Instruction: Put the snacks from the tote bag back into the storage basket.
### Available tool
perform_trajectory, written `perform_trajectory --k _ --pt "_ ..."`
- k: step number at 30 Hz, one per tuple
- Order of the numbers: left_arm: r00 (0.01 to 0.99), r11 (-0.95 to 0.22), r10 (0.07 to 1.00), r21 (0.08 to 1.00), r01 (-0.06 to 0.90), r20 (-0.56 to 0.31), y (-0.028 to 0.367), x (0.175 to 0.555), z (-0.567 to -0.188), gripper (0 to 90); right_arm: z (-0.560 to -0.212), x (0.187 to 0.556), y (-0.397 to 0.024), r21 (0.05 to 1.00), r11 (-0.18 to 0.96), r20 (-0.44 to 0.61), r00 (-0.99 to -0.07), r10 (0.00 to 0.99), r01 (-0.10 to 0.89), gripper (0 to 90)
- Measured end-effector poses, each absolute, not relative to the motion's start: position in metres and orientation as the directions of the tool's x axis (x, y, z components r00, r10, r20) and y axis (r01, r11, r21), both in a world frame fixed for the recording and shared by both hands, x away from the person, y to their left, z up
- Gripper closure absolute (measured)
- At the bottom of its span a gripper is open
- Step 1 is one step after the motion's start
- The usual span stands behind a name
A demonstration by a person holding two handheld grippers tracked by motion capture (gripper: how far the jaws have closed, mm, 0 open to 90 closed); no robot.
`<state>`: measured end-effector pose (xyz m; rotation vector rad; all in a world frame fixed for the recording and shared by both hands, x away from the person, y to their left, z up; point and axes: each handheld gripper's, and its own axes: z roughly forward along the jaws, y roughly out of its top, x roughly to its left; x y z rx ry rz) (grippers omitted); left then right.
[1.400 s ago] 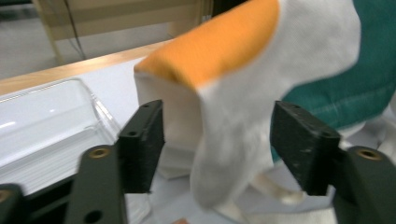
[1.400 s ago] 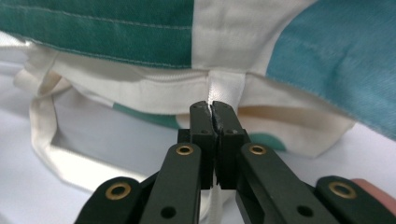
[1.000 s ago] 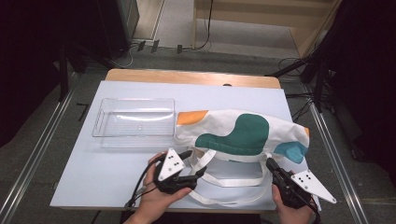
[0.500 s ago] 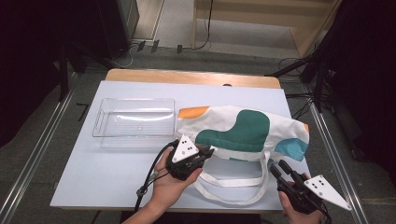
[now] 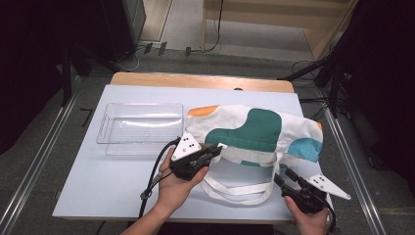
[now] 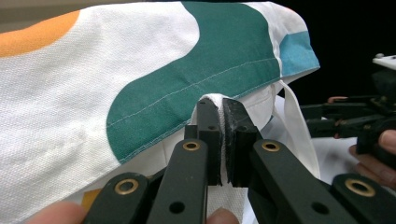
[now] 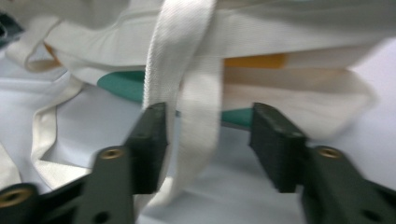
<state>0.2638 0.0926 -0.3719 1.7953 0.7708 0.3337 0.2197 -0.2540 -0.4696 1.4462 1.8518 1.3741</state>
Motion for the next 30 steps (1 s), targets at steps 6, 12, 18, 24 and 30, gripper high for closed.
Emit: perform_trajectory --k 6,12,18,24,30 --pt "0.747 -0.178 0.651 0.930 0.322 -0.134 0.094 0.266 -0.369 88.2 -0.479 0.231 -0.248 0.829 0.023 0.223 -0.368 0.903 0.559 80.5" --pt "0.723 -0.142 0.679 0.943 0.301 -0.128 0.100 0.281 -0.358 88.3 -0.477 0.220 -0.251 0.830 0.125 0.097 -0.361 0.927 0.543 89.8" --pt "0.695 -0.109 0.709 0.955 0.276 -0.120 0.109 0.300 -0.339 88.9 -0.482 0.208 -0.260 0.797 0.169 0.063 -0.359 0.931 0.579 89.9" --pt "0.623 -0.045 0.770 0.961 0.272 -0.140 0.129 0.325 -0.322 89.3 -0.477 0.204 -0.278 0.784 0.158 -0.018 -0.232 0.973 0.601 90.0" --pt "0.649 -0.035 0.739 0.950 0.310 -0.184 0.127 0.331 -0.335 88.7 -0.471 0.200 -0.302 0.860 0.001 0.123 -0.210 0.970 0.510 67.3"
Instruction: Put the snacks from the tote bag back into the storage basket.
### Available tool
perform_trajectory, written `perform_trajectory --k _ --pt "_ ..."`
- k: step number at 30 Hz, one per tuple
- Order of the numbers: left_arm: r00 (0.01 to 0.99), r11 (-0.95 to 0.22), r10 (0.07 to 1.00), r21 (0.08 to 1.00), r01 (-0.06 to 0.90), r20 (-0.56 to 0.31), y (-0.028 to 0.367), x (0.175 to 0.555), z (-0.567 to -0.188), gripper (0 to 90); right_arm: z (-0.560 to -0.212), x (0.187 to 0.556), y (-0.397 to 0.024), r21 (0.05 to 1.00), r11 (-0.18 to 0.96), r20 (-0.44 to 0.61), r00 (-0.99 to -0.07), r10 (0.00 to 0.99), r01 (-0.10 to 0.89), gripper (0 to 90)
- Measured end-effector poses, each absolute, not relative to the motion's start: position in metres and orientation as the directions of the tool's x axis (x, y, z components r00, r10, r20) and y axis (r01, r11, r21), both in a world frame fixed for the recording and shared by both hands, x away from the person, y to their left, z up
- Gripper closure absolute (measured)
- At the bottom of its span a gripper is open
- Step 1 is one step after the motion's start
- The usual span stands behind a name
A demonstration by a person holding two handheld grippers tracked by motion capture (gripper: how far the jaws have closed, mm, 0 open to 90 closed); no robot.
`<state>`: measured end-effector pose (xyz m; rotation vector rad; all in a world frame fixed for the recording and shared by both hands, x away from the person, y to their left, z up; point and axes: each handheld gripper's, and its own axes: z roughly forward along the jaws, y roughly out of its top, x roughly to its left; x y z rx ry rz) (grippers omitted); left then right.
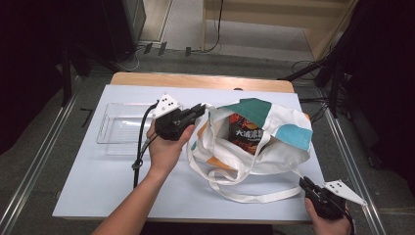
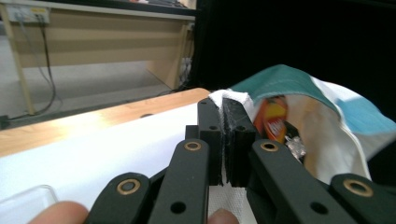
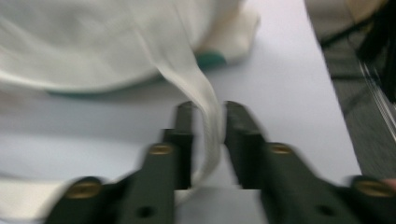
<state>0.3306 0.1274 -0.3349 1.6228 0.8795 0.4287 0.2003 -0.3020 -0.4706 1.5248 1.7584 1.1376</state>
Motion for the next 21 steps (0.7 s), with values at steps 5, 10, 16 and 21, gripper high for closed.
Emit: perform_trajectory --k 5,10,16,21 --pt "0.665 -0.029 0.721 0.951 0.309 -0.195 0.126 0.327 -0.337 87.3 -0.442 0.186 -0.284 0.938 -0.029 0.126 -0.265 0.956 0.344 58.2" --pt "0.670 -0.052 0.718 0.946 0.321 -0.188 0.122 0.326 -0.339 73.8 -0.431 0.200 -0.252 0.950 0.028 0.086 -0.348 0.933 0.310 57.4" --pt "0.687 -0.087 0.706 0.942 0.324 -0.172 0.111 0.325 -0.340 42.6 -0.423 0.234 -0.224 0.952 0.075 0.032 -0.342 0.939 0.296 50.7" --pt "0.721 -0.099 0.673 0.947 0.305 -0.162 0.102 0.322 -0.337 31.1 -0.425 0.254 -0.212 0.947 0.086 0.023 -0.332 0.943 0.309 52.9"
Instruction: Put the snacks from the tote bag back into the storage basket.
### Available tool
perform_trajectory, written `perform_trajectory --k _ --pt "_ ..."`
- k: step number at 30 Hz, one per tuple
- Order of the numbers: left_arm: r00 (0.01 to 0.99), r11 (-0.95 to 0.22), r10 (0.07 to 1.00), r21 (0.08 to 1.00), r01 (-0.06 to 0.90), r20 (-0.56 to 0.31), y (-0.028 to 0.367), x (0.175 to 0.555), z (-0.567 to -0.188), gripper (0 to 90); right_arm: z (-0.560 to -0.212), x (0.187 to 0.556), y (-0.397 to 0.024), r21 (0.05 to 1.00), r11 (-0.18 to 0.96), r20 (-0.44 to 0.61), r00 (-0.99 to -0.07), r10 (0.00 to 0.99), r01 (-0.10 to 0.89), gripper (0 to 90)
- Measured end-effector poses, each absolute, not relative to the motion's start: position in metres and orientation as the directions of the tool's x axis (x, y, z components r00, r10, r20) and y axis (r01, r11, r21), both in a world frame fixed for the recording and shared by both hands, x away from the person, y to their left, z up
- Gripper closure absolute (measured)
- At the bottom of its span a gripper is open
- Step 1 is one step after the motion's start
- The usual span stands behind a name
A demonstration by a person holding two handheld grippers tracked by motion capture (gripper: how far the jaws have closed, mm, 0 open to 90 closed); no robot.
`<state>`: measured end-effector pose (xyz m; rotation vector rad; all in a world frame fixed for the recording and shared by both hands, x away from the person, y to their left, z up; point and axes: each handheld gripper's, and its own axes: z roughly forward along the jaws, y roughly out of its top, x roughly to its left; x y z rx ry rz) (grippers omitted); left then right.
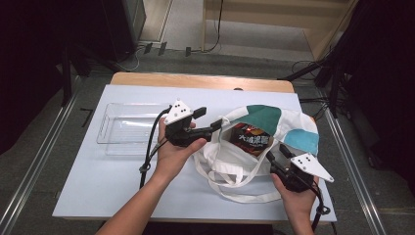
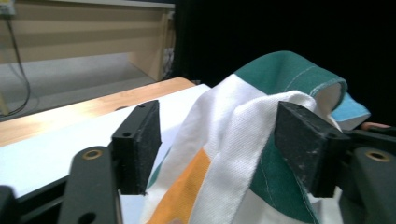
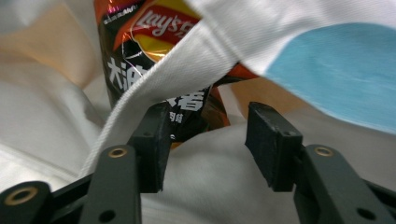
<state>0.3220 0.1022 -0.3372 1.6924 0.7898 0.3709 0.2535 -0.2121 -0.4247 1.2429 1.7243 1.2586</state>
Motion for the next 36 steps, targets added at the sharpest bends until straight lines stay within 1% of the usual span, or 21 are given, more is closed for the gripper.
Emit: perform_trajectory --k 2,6,7,8,10,13,14,15,16,18,19,21,22,24,25,26,27,29,32,33,36 --pt "0.742 -0.111 0.652 0.948 0.297 -0.156 0.099 0.319 -0.337 27.6 -0.429 0.257 -0.210 0.942 0.103 0.010 -0.332 0.943 0.320 56.2" --pt "0.770 -0.099 0.617 0.954 0.284 -0.165 0.097 0.312 -0.334 26.2 -0.436 0.259 -0.209 0.929 0.110 0.014 -0.330 0.944 0.354 63.6" --pt "0.770 -0.099 0.617 0.954 0.284 -0.165 0.097 0.312 -0.334 24.1 -0.436 0.259 -0.209 0.929 0.110 0.014 -0.330 0.944 0.354 63.6" --pt "0.786 -0.097 0.597 0.958 0.271 -0.162 0.095 0.307 -0.331 23.4 -0.438 0.261 -0.210 0.922 0.111 0.021 -0.334 0.942 0.372 68.8" --pt "0.796 -0.104 0.585 0.959 0.263 -0.155 0.093 0.302 -0.328 23.4 -0.439 0.262 -0.210 0.923 0.104 0.034 -0.346 0.938 0.372 72.6" --pt "0.804 -0.121 0.576 0.957 0.262 -0.147 0.089 0.298 -0.327 23.4 -0.438 0.261 -0.208 0.927 0.113 0.017 -0.340 0.940 0.357 79.3" --pt "0.805 -0.169 0.582 0.952 0.256 -0.113 0.082 0.297 -0.330 23.3 -0.437 0.261 -0.208 0.928 0.105 0.026 -0.344 0.939 0.357 81.1" --pt "0.805 -0.169 0.582 0.952 0.256 -0.113 0.082 0.297 -0.330 23.2 -0.437 0.262 -0.208 0.929 0.104 0.027 -0.349 0.937 0.354 82.8" --pt "0.798 -0.230 0.599 0.940 0.253 -0.068 0.072 0.297 -0.337 23.2 -0.437 0.262 -0.208 0.930 0.106 0.027 -0.350 0.936 0.353 84.1" --pt "0.775 -0.278 0.631 0.921 0.275 -0.041 0.064 0.301 -0.345 24.4 -0.436 0.261 -0.207 0.932 0.104 0.028 -0.355 0.935 0.347 85.7" --pt "0.768 -0.287 0.640 0.915 0.283 -0.037 0.061 0.304 -0.348 26.5 -0.436 0.260 -0.207 0.933 0.105 0.026 -0.358 0.933 0.343 86.3" --pt "0.759 -0.286 0.650 0.912 0.293 -0.040 0.059 0.306 -0.351 35.9 -0.436 0.260 -0.207 0.934 0.108 0.023 -0.360 0.933 0.340 86.3" --pt "0.735 -0.279 0.676 0.909 0.311 -0.044 0.057 0.310 -0.353 43.9 -0.436 0.259 -0.207 0.934 0.114 0.015 -0.357 0.934 0.338 87.4" --pt "0.723 -0.276 0.690 0.909 0.314 -0.040 0.057 0.312 -0.352 57.1 -0.439 0.259 -0.208 0.929 0.124 0.011 -0.361 0.932 0.349 89.2" --pt "0.722 -0.269 0.690 0.910 0.314 -0.045 0.057 0.313 -0.351 67.7 -0.440 0.259 -0.208 0.925 0.126 0.012 -0.358 0.934 0.357 90.0" --pt "0.724 -0.265 0.688 0.912 0.313 -0.049 0.058 0.314 -0.349 74.8 -0.442 0.259 -0.208 0.922 0.135 0.006 -0.362 0.932 0.363 90.0" --pt "0.724 -0.268 0.688 0.913 0.308 -0.042 0.058 0.315 -0.346 78.4 -0.444 0.258 -0.209 0.917 0.143 0.002 -0.364 0.931 0.373 90.0" --pt "0.725 -0.268 0.687 0.916 0.298 -0.035 0.058 0.316 -0.341 82.5 -0.448 0.256 -0.210 0.905 0.162 -0.004 -0.371 0.929 0.393 90.0" --pt "0.718 -0.268 0.696 0.922 0.279 -0.015 0.056 0.320 -0.333 83.0 -0.456 0.254 -0.213 0.873 0.199 -0.010 -0.392 0.920 0.445 90.0" --pt "0.718 -0.268 0.696 0.922 0.279 -0.015 0.056 0.320 -0.333 83.1 -0.456 0.254 -0.213 0.873 0.199 -0.010 -0.392 0.920 0.445 90.0" --pt "0.688 -0.215 0.725 0.938 0.273 -0.034 0.061 0.332 -0.320 83.4 -0.469 0.252 -0.219 0.808 0.234 0.007 -0.405 0.914 0.541 90.0"
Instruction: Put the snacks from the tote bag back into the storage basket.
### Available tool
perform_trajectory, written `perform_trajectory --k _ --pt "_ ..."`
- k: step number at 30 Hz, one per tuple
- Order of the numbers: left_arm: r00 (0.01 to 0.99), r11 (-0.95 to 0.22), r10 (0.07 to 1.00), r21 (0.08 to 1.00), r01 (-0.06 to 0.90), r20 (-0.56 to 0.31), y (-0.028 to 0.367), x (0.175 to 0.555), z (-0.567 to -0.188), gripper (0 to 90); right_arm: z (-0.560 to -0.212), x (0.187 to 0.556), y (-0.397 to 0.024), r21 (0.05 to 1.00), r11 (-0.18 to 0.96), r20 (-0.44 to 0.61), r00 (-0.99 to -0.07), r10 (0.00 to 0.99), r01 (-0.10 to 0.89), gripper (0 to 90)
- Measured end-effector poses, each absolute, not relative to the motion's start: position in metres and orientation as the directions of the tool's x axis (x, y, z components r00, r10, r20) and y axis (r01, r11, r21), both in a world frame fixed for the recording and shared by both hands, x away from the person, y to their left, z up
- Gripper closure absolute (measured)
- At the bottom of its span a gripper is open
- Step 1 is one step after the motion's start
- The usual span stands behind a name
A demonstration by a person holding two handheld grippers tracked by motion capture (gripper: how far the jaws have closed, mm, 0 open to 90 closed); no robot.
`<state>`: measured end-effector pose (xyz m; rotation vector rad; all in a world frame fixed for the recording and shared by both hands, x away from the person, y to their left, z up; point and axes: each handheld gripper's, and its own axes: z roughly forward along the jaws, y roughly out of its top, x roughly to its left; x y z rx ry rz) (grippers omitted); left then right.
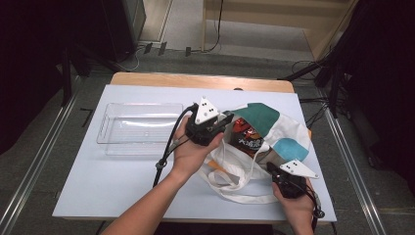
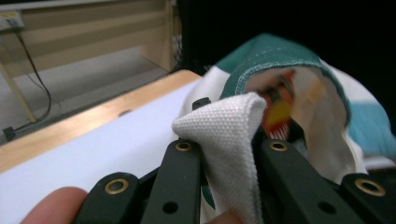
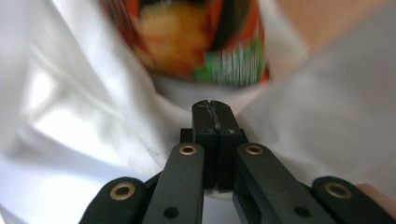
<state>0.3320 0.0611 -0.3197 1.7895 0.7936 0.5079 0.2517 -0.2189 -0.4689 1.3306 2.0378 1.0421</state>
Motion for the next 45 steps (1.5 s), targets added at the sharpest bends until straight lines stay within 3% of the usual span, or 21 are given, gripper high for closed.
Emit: perform_trajectory --k 4,7,8,9,11,16,20,24,28,32,35,39,41,43,45 --pt "0.690 -0.177 0.719 0.937 0.302 -0.087 0.063 0.343 -0.315 83.3 -0.472 0.248 -0.219 0.770 0.258 0.005 -0.409 0.912 0.584 90.0" --pt "0.702 -0.200 0.708 0.934 0.294 -0.070 0.059 0.343 -0.319 83.1 -0.467 0.244 -0.218 0.791 0.245 0.000 -0.400 0.916 0.560 90.0" --pt "0.705 -0.197 0.705 0.934 0.299 -0.077 0.060 0.342 -0.322 83.1 -0.456 0.233 -0.219 0.851 0.221 0.004 -0.427 0.904 0.477 88.6" --pt "0.705 -0.197 0.705 0.934 0.299 -0.077 0.060 0.342 -0.322 83.1 -0.456 0.233 -0.219 0.851 0.221 0.004 -0.427 0.904 0.477 88.6" --pt "0.707 -0.187 0.701 0.933 0.306 -0.091 0.063 0.342 -0.324 83.0 -0.431 0.212 -0.216 0.922 0.201 -0.031 -0.453 0.891 0.331 79.5" --pt "0.708 -0.187 0.701 0.934 0.305 -0.091 0.061 0.341 -0.324 82.8 -0.394 0.200 -0.219 0.976 0.133 -0.056 -0.394 0.917 0.170 61.4" --pt "0.710 -0.187 0.698 0.934 0.305 -0.092 0.060 0.339 -0.322 82.5 -0.390 0.213 -0.220 0.980 0.117 -0.051 -0.362 0.931 0.163 47.6" --pt "0.710 -0.181 0.697 0.934 0.307 -0.099 0.060 0.338 -0.322 82.0 -0.400 0.224 -0.213 0.969 0.162 -0.112 -0.253 0.961 0.187 27.6" --pt "0.714 -0.183 0.694 0.935 0.303 -0.095 0.060 0.337 -0.322 81.8 -0.406 0.230 -0.208 0.961 0.198 -0.167 -0.166 0.972 0.193 17.5" --pt "0.722 -0.189 0.686 0.935 0.302 -0.094 0.059 0.336 -0.321 81.5 -0.412 0.241 -0.207 0.946 0.224 -0.211 -0.082 0.974 0.234 15.5" --pt "0.729 -0.196 0.679 0.935 0.297 -0.089 0.058 0.334 -0.321 81.5 -0.412 0.243 -0.207 0.945 0.236 -0.231 -0.047 0.972 0.226 28.6" --pt "0.732 -0.204 0.676 0.933 0.295 -0.084 0.060 0.333 -0.323 81.4 -0.403 0.235 -0.214 0.957 0.243 -0.236 -0.064 0.970 0.155 70.7" --pt "0.735 -0.213 0.674 0.932 0.293 -0.077 0.060 0.333 -0.324 81.4 -0.398 0.232 -0.221 0.969 0.212 -0.202 -0.088 0.975 0.124 83.2" --pt "0.736 -0.222 0.674 0.932 0.287 -0.066 0.059 0.333 -0.325 81.1 -0.392 0.231 -0.226 0.972 0.206 -0.196 -0.096 0.976 0.109 89.6" --pt "0.730 -0.223 0.681 0.935 0.277 -0.054 0.060 0.333 -0.324 80.4 -0.385 0.233 -0.231 0.977 0.179 -0.165 -0.126 0.978 0.112 89.9"
